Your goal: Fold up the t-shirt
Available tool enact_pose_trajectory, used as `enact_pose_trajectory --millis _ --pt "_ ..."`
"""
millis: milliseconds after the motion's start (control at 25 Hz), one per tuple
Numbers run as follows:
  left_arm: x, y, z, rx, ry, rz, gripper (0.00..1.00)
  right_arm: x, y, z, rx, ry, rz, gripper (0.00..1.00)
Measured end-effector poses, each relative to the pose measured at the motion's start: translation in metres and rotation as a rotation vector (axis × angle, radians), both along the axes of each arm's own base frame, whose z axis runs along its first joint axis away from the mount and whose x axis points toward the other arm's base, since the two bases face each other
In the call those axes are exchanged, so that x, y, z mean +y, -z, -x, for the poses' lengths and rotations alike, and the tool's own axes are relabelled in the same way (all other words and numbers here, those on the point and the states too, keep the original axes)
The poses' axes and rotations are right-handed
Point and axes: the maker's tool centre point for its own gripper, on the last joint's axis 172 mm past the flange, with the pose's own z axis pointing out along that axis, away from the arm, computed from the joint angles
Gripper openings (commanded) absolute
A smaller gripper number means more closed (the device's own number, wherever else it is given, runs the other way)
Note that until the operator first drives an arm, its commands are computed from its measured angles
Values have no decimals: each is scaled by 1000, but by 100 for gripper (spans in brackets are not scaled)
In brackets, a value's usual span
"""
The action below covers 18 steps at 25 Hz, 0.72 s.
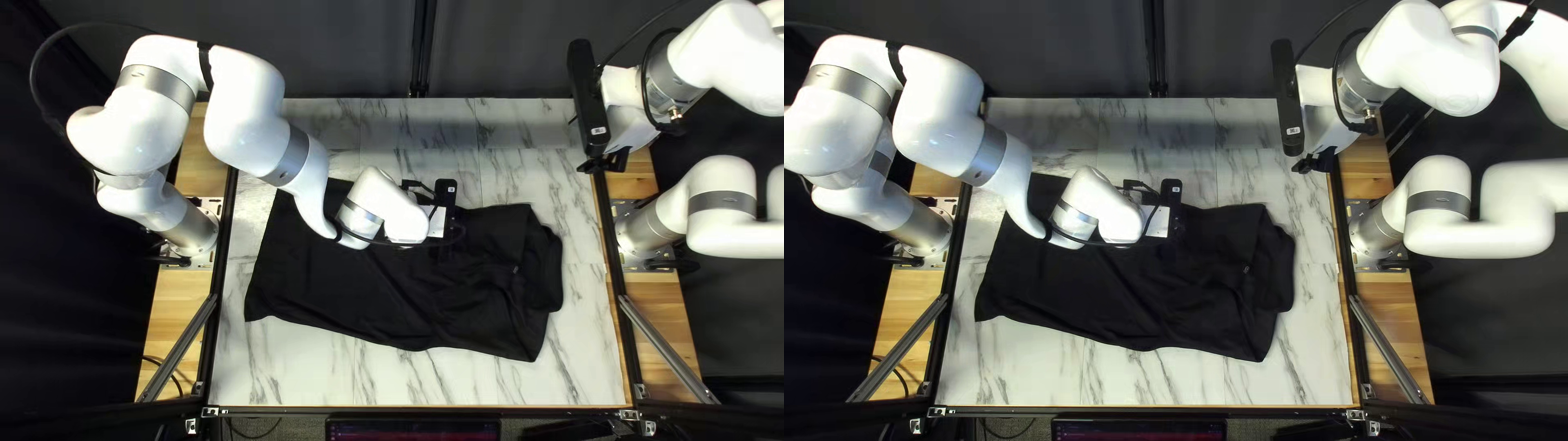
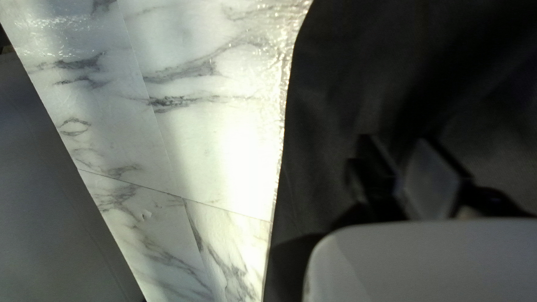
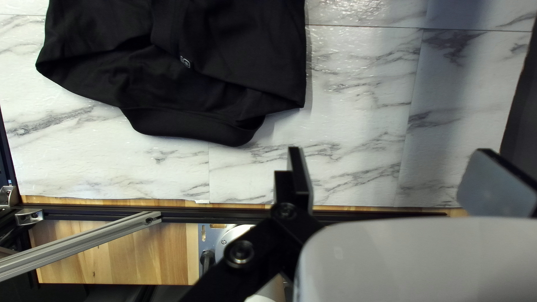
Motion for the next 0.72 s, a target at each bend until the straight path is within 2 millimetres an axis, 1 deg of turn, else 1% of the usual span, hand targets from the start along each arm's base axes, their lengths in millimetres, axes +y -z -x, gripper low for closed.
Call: enact_pose_trajectory --millis 320,600,640,680,720 --pt "-11 -10 -4 -2 10 -9 0 0 0 0 0 0 0 100" --pt "-25 -11 -10 -2 13 -6 0 0 0 0 0 0 0 100" --pt "-26 -10 -11 -1 13 -5 2 0 0 0 0 0 0 100" --pt "-26 -9 -11 0 13 -3 16 0 0 0 0 0 0 100" --pt "-25 -7 -11 2 12 -2 79 0 0 0 0 0 0 100"
